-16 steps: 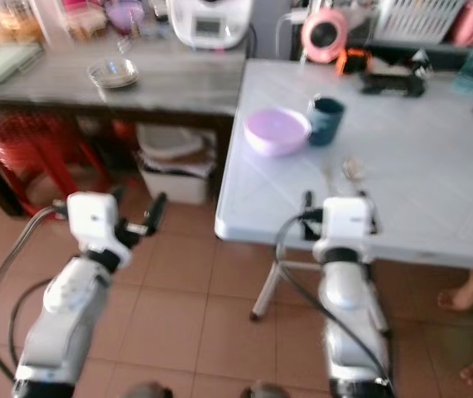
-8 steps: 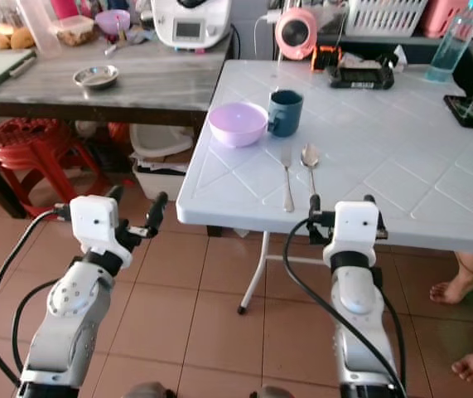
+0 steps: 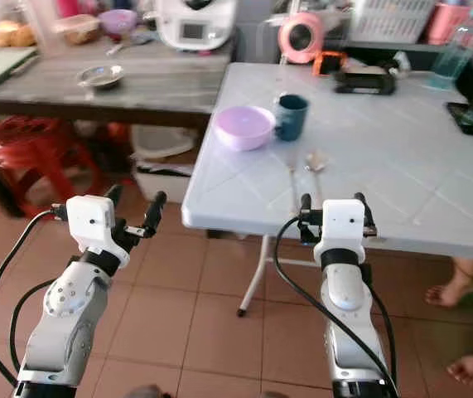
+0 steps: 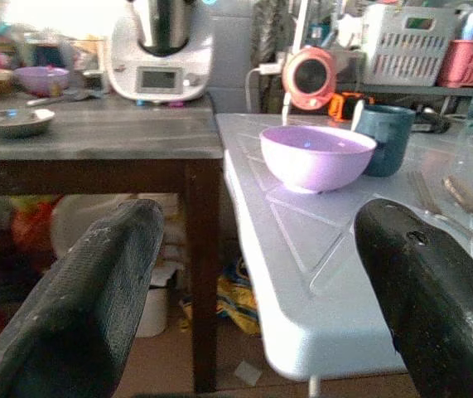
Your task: Setting the table
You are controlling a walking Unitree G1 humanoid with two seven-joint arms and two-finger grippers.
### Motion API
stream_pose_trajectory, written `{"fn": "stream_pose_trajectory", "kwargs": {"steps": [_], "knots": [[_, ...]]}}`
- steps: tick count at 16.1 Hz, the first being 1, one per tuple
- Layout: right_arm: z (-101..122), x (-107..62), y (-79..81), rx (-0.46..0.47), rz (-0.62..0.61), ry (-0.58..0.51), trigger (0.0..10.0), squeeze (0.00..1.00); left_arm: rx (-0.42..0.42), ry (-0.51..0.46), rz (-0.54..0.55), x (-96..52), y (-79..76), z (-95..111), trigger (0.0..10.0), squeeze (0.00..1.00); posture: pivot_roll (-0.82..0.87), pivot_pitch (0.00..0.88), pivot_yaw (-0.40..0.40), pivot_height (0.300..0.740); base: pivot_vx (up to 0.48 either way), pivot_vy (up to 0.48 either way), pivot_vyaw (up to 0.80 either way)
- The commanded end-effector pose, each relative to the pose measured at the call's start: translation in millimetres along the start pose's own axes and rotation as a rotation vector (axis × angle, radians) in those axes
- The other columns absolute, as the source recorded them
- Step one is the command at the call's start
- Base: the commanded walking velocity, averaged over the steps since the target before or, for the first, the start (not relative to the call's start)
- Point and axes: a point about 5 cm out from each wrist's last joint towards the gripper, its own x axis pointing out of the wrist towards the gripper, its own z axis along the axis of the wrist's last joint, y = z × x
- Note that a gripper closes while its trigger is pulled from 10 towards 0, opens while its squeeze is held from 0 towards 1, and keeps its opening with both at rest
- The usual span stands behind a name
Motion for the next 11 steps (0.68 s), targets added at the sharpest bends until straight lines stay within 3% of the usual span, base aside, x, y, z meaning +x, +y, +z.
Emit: {"fn": "stream_pose_trajectory", "kwargs": {"steps": [1, 5, 7, 11], "knots": [[5.2, -0.3, 0.0, -0.005, 0.002, -0.028, 10.0, 0.00, -0.002, -0.002, 0.002, 3.0, 1.5, 0.6, 10.0, 0.00, 0.01, 0.000, 0.023, 0.740, 0.409, 0.000, 0.00], [13.0, -1.1, 1.6, -0.063, 0.031, -0.070, 10.0, 0.00, -0.003, -0.009, 0.003, 4.0, 2.2, 1.7, 10.0, 0.00, 0.01, 0.000, 0.023, 0.740, 0.420, 0.000, 0.11], [12.4, -0.9, 1.1, -0.058, 0.028, -0.066, 10.0, 0.00, -0.001, -0.014, 0.003, 5.4, 2.5, 2.5, 10.0, 0.00, 0.01, 0.000, 0.020, 0.740, 0.428, 0.000, 0.48], [11.8, -0.1, 1.5, -0.037, 0.024, -0.063, 10.0, 0.00, -0.008, -0.026, -0.006, 8.0, 1.4, 4.5, 10.0, 0.00, 0.01, 0.000, 0.017, 0.740, 0.417, 0.000, 0.00]]}}
